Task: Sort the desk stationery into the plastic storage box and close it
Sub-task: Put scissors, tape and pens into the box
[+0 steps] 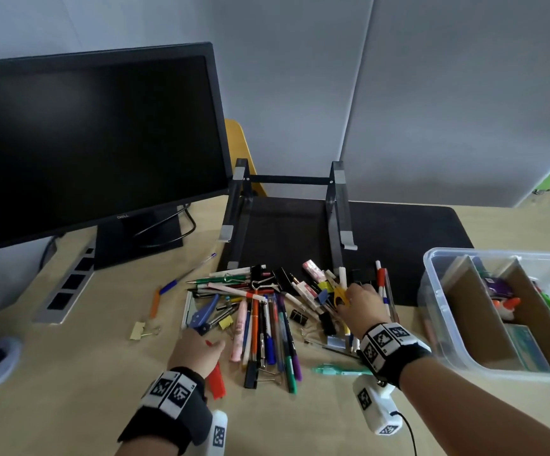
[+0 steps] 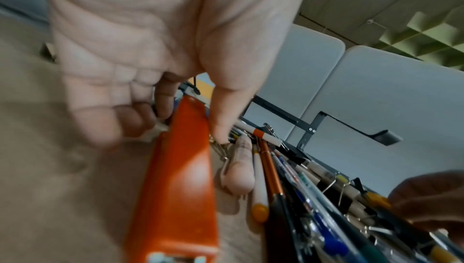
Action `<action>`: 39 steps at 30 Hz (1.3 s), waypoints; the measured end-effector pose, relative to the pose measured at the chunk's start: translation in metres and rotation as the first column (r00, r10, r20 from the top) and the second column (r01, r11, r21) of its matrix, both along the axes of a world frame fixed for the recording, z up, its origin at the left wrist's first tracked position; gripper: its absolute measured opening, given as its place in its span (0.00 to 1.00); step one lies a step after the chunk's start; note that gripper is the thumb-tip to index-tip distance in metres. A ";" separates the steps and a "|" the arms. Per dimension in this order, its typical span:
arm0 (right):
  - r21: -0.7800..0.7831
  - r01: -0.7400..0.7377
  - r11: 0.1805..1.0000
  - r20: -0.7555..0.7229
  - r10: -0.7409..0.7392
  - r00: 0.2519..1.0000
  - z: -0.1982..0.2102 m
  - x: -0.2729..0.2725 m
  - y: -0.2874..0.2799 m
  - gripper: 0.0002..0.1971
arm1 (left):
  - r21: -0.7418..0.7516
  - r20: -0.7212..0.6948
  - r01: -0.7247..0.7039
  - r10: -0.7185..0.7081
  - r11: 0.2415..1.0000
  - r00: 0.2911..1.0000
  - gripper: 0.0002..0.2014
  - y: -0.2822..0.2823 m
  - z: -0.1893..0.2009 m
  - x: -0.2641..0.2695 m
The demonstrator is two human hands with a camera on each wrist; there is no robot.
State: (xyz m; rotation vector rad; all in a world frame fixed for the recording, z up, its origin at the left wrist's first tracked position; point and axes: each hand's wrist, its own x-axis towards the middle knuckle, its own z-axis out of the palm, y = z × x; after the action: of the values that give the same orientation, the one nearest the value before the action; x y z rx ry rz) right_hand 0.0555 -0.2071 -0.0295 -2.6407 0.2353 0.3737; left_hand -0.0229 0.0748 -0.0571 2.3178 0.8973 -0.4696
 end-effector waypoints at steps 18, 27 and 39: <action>0.192 0.018 0.981 0.159 -0.049 0.986 0.037 -0.005 -0.022 0.07 | 0.070 0.165 0.173 -0.183 0.982 0.969 0.06 -0.036 0.054 0.007; 0.272 -0.015 0.962 0.286 -0.065 0.956 0.084 -0.021 -0.067 0.12 | 0.054 0.338 0.344 -0.342 0.937 0.877 0.11 -0.122 0.096 0.036; 0.362 0.011 0.932 0.400 -0.166 0.901 0.131 -0.043 -0.187 0.10 | -0.172 0.581 0.471 -0.297 0.865 0.758 0.13 -0.247 0.129 0.030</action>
State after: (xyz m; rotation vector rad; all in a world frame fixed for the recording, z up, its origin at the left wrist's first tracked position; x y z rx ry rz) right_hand 0.0120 -0.3942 0.1011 -2.2709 0.1305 -0.1848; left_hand 0.0072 -0.1721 0.0718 2.1559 0.0477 -0.0854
